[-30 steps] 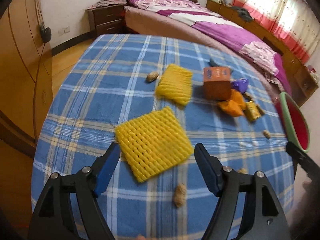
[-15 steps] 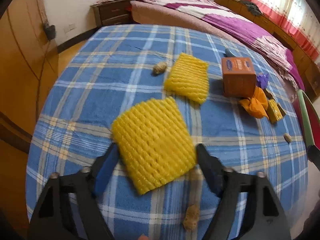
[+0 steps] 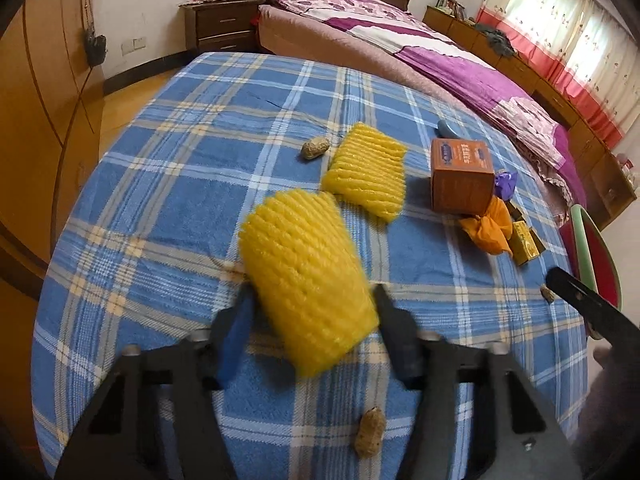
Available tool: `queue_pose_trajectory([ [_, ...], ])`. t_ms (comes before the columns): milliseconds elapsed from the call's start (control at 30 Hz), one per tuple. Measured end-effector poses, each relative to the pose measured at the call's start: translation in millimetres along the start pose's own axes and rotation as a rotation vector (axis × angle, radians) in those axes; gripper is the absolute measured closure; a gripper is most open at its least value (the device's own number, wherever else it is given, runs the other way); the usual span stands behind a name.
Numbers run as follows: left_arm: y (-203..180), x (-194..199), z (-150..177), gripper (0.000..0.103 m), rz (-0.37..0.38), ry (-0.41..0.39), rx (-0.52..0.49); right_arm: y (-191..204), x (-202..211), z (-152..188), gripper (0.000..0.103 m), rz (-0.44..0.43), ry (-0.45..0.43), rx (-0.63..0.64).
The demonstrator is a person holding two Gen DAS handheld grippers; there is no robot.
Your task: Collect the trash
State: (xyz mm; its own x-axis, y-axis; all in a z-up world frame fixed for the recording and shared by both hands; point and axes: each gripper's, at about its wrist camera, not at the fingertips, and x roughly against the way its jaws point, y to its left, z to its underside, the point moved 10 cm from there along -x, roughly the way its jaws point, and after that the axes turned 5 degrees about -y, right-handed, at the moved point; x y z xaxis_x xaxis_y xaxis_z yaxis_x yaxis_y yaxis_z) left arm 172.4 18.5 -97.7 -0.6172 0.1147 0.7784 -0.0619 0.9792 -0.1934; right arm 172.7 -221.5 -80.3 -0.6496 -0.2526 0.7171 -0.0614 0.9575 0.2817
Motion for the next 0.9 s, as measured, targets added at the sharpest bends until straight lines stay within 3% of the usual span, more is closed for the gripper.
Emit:
queue_pose_trajectory([
  [100,-2,-1,-1,0.077,0.026,-0.003,0.007,0,-11,-4,0.038,0.014,0.007,0.008],
  [167,-4,-1,-1,0.079,0.050,-0.002,0.017,0,-18,-7,0.038,0.023,0.009,0.016],
  [267,-9,3,-5,0.081,0.072,-0.025,0.006,-1,-26,-9,0.040,0.037,0.010,0.028],
  [467,-33,7,-24,0.081,0.123,-0.066,-0.044,-1,-37,-14,0.057,0.059,0.006,0.060],
  [533,-43,3,-30,0.081,0.140,-0.069,-0.057,-1,-39,-15,0.071,0.056,0.006,0.068],
  [900,-76,-16,-48,0.081,0.164,-0.058,-0.119,-4,-36,-14,0.073,0.013,0.045,0.059],
])
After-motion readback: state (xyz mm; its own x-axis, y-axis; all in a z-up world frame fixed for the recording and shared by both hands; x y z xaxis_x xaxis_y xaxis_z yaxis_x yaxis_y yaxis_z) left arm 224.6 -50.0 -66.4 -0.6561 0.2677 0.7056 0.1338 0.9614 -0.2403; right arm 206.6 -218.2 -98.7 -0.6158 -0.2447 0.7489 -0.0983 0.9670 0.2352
